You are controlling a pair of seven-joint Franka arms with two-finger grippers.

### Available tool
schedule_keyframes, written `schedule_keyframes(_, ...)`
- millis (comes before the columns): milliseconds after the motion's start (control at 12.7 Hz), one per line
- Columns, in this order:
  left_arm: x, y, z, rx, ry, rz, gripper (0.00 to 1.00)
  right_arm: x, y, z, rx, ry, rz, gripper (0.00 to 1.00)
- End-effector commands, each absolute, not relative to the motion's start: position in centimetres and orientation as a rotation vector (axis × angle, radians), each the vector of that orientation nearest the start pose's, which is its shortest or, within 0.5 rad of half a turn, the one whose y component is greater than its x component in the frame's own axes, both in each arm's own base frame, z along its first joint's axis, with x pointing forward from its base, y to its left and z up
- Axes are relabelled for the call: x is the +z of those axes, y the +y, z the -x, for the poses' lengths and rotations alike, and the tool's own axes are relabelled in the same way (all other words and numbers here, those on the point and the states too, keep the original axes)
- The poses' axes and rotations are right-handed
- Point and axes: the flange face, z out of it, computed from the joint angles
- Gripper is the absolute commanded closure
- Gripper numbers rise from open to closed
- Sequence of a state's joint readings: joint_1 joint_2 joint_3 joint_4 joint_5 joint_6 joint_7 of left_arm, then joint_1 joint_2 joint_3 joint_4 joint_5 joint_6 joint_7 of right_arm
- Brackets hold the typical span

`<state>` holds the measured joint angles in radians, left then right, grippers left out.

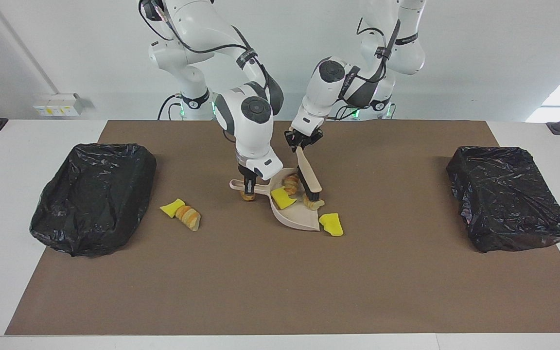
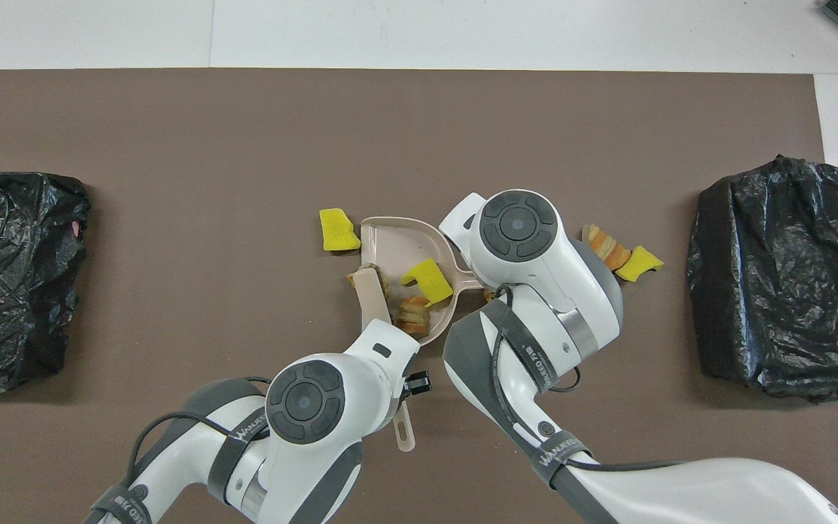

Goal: Sweep and dump trash in bin

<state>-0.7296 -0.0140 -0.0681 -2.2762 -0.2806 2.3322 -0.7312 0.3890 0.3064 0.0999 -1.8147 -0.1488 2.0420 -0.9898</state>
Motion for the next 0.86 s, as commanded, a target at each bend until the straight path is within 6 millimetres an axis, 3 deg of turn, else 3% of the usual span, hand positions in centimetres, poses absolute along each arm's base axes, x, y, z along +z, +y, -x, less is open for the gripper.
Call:
schedule_keyframes(0, 39.3, -37.1, -37.4, 0.248, 0.065, 3.312, 1.0, 36.2, 28.2, -55.5, 0.161, -2.304, 2.264, 1.0)
schedule_keyframes(79, 40.8, -35.9, -39.2, 0.295, 0.204, 3.279, 1.0, 36.2, 28.2, -55.5, 0.161, -2.302, 2.266, 1.0)
schedule_keyframes(157, 42.3, -33.6, -42.2, 0.301, 0.362, 3.214, 1.0, 36.2, 28.2, -55.6, 0.163, -2.301, 2.266, 1.0)
schedule_keyframes(236, 42.0, -32.4, -44.4, 0.307, 0.471, 3.16, 1.0, 36.2, 28.1, -55.6, 0.164, -2.299, 2.268, 1.0)
schedule_keyframes(471, 42.4, -27.5, -51.3, 0.205, 0.56, 3.1, 1.0, 36.2, 28.1, -55.6, 0.166, -2.296, 2.271, 1.0)
schedule_keyframes(628, 40.5, -23.9, -55.2, 0.177, 0.724, 2.997, 1.0, 36.2, 28.0, -55.6, 0.173, -2.291, 2.274, 1.0)
schedule_keyframes(785, 38.9, -22.4, -57.4, 0.122, 0.822, 2.942, 1.0, 36.3, 27.8, -55.5, 0.194, -2.286, 2.277, 1.0)
